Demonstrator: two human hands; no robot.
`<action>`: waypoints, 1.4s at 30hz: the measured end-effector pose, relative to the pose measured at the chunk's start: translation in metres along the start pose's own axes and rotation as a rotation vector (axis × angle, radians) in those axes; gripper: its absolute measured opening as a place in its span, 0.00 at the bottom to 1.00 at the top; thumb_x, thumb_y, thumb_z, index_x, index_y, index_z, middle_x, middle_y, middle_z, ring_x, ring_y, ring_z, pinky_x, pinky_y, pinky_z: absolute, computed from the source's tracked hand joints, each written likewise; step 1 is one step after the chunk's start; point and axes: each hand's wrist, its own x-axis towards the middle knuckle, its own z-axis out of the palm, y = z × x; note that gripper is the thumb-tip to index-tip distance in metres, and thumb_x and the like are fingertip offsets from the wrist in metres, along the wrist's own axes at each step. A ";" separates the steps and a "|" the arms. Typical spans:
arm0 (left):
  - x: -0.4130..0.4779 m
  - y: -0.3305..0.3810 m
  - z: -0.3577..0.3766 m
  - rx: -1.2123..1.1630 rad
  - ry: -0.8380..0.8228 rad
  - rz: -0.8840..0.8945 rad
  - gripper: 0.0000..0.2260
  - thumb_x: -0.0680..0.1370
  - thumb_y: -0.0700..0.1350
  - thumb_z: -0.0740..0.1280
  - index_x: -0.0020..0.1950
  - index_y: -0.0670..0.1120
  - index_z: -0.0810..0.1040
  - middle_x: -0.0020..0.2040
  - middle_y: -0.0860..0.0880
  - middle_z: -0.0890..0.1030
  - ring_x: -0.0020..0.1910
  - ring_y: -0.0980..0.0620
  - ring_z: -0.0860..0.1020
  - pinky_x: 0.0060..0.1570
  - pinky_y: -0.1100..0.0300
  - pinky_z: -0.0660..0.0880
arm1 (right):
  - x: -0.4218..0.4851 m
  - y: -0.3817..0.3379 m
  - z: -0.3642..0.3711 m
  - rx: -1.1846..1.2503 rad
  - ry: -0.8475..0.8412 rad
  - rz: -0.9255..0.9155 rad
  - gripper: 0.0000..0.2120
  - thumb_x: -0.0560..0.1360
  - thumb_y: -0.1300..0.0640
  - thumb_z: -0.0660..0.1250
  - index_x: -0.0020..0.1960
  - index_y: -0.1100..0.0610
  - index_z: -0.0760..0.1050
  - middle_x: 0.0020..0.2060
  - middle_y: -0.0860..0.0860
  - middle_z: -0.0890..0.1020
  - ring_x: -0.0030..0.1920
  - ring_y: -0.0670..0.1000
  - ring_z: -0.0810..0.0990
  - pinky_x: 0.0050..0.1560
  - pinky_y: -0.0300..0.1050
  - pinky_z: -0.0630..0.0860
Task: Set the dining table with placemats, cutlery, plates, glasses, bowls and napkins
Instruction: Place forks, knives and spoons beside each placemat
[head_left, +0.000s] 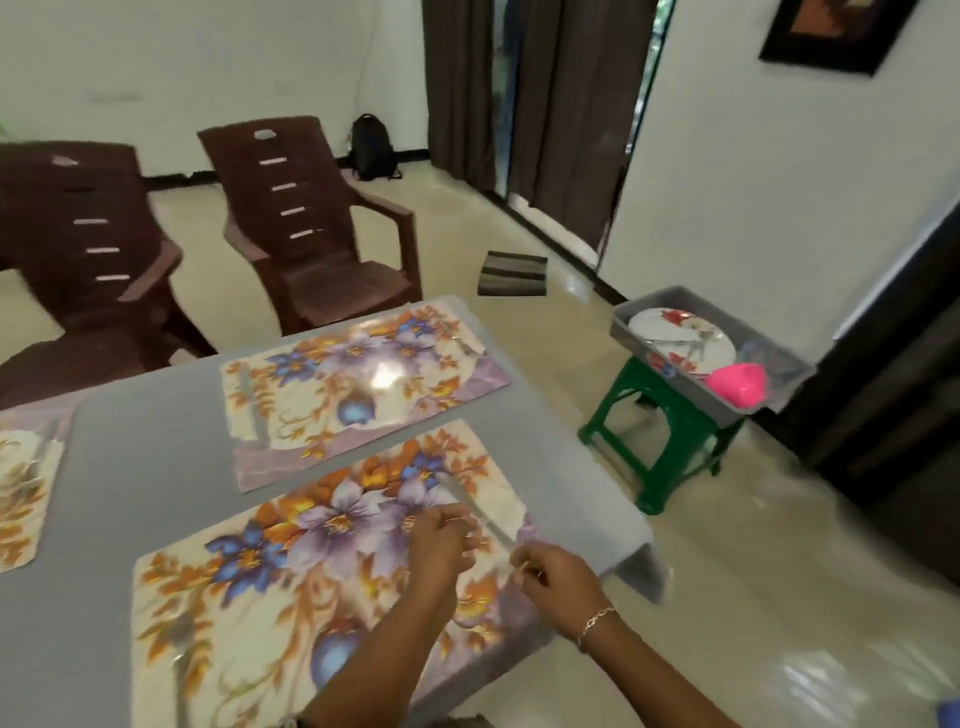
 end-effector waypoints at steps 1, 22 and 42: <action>0.000 -0.001 0.022 0.025 -0.033 -0.007 0.06 0.77 0.33 0.61 0.48 0.41 0.76 0.41 0.43 0.78 0.35 0.49 0.74 0.32 0.62 0.69 | 0.001 0.017 -0.016 0.021 0.032 0.023 0.09 0.76 0.61 0.60 0.51 0.52 0.77 0.50 0.51 0.81 0.52 0.51 0.78 0.53 0.38 0.71; 0.172 0.052 0.422 0.075 -0.174 -0.097 0.05 0.78 0.36 0.62 0.46 0.43 0.76 0.42 0.45 0.78 0.40 0.49 0.75 0.34 0.59 0.69 | 0.192 0.290 -0.323 0.019 0.217 0.297 0.06 0.75 0.60 0.64 0.45 0.49 0.72 0.33 0.40 0.72 0.38 0.46 0.74 0.40 0.35 0.68; 0.326 0.095 0.643 0.077 -0.108 -0.206 0.06 0.78 0.36 0.62 0.41 0.42 0.72 0.34 0.45 0.73 0.29 0.52 0.67 0.26 0.64 0.62 | 0.463 0.424 -0.480 -0.267 -0.095 0.092 0.13 0.77 0.60 0.57 0.60 0.53 0.74 0.58 0.51 0.77 0.58 0.49 0.75 0.56 0.38 0.68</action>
